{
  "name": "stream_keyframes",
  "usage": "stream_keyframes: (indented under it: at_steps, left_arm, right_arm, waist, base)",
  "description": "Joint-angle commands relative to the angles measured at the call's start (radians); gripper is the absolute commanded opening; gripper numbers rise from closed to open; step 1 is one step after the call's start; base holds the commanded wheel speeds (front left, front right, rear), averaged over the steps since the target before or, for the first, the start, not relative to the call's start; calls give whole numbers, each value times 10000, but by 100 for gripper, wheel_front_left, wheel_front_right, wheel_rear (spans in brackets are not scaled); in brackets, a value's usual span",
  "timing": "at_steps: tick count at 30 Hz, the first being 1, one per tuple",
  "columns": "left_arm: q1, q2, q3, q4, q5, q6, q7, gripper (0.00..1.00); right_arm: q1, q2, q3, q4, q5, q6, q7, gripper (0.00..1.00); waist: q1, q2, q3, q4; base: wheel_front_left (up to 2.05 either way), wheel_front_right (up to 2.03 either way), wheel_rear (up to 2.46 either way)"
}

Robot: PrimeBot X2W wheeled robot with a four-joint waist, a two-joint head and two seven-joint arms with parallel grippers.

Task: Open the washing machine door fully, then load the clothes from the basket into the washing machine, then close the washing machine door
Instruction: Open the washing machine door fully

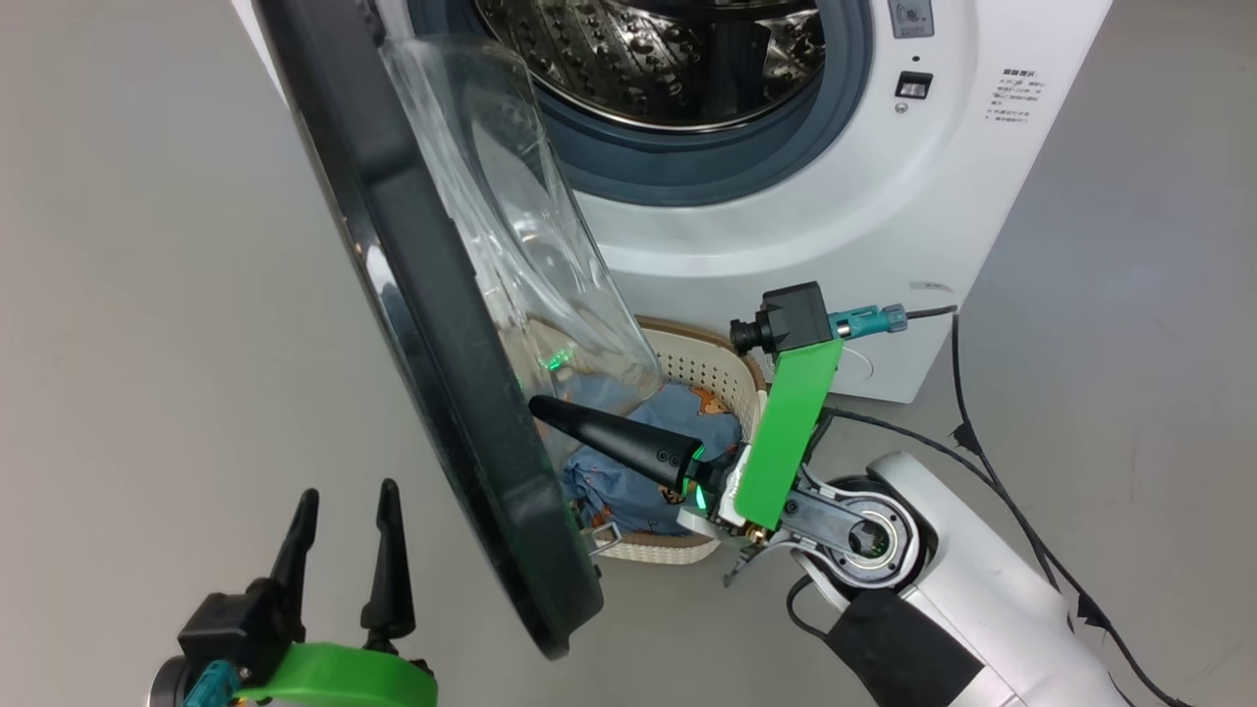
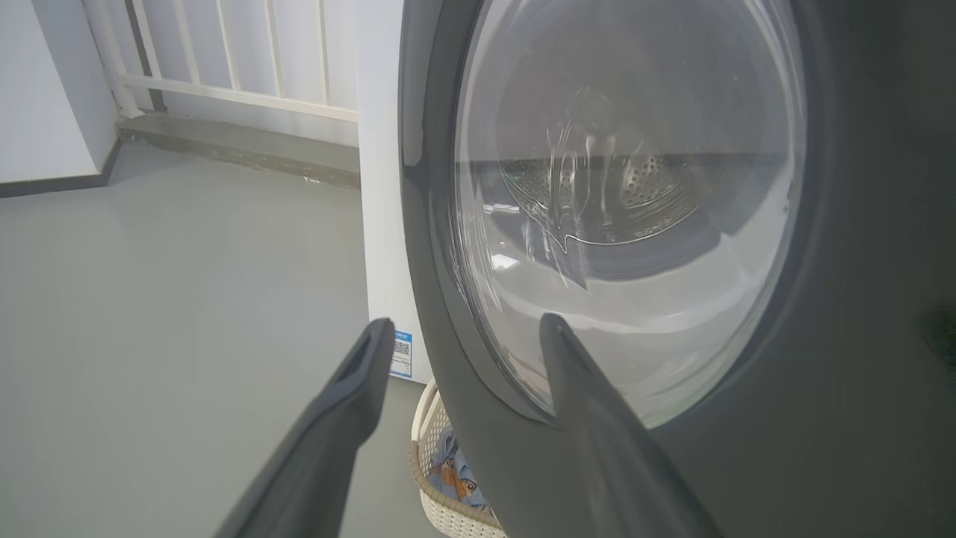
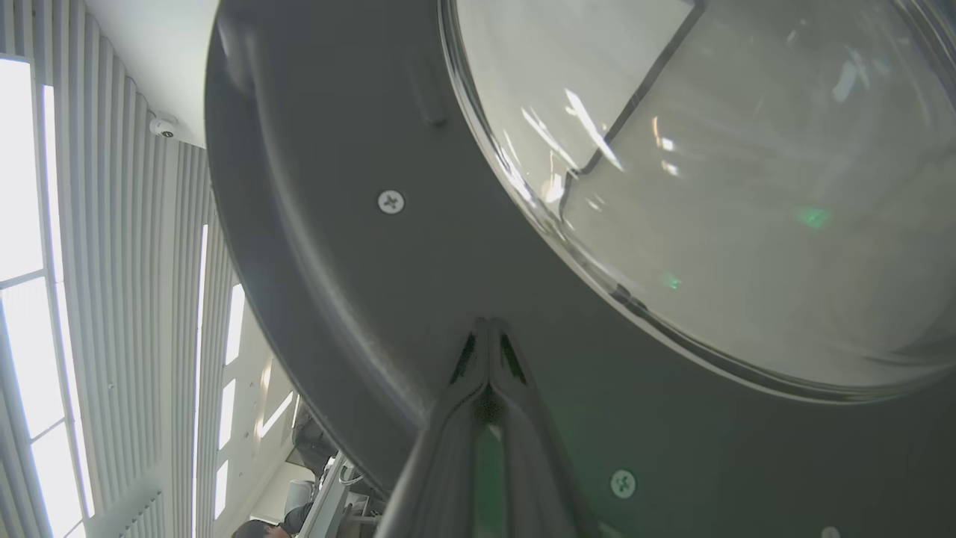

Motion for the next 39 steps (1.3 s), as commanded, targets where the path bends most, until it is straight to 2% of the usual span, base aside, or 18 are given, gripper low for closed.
stream_keyframes:
  at_steps: [1,7,8,9,10,11,12,13,17,21,26,29,30,34,39]
  left_arm:
    - [-184,162,311,-181,11,6,-65,100]
    - [-118,162,432,-222,24,29,-65,100]
    - [-92,162,472,-226,38,27,-65,100]
    - [-68,162,515,-229,50,29,-65,100]
    - [-51,162,552,-228,59,30,-65,100]
    - [-34,162,596,-229,68,35,-65,100]
    - [-21,162,637,-231,75,40,-65,100]
    - [-13,162,682,-231,81,42,-65,100]
    - [50,162,897,-238,122,32,-65,100]
    - [175,162,1195,-285,210,-2,-65,100]
    - [347,162,1520,-243,419,-158,-65,100]
    - [481,162,1698,-237,540,-275,-65,100]
    - [530,162,1756,-250,587,-308,-65,100]
    - [635,162,1910,-284,714,-413,-65,100]
    - [754,162,2030,-273,778,-484,-65,100]
  right_arm:
    - [32,367,256,-316,135,31,-131,0]
    - [68,368,197,-308,-113,31,-270,0]
    - [71,355,174,-339,-229,31,-280,10]
    - [79,303,148,-388,-357,31,-303,27]
    - [96,227,122,-450,-478,31,-338,40]
    - [115,142,103,-535,-595,31,-380,47]
    - [140,48,70,-639,-700,31,-449,59]
    - [160,-60,30,-758,-815,31,-548,100]
    - [243,-589,-101,-1320,-1548,31,-1475,100]
    - [246,-1495,218,-1659,-3048,31,-3373,100]
    - [411,-2873,854,-1013,-5017,31,-6605,100]
    - [749,-3484,825,-317,-5974,31,-7508,100]
    - [869,-3636,654,-98,-6402,31,-7574,100]
    - [1742,-3527,-1464,-108,-8476,31,-7602,100]
    - [3384,-2885,-3643,-623,-10735,31,-7605,100]
  waist:
    - [0,0,-43,-12]
    - [0,0,-135,-209]
    - [0,0,-151,-268]
    - [0,0,-168,-325]
    - [0,0,-183,-371]
    - [0,0,-200,-429]
    - [0,0,-215,-484]
    - [0,0,-226,-539]
    - [0,0,-308,-790]
    - [0,0,-393,-1124]
    - [0,0,-624,-1438]
    - [0,0,-762,-1590]
    - [0,0,-791,-1659]
    - [0,0,-812,-1884]
    - [0,0,-997,-2020]
  base:
    - [0,0,0]
    - [0,0,0]
    - [0,0,0]
    - [0,0,0]
    - [0,0,0]
    - [0,0,0]
    - [0,0,0]
    - [0,0,0]
    - [0,0,0]
    - [0,0,0]
    - [0,0,0]
    - [0,0,0]
    - [0,0,0]
    - [0,0,0]
    - [0,0,0]
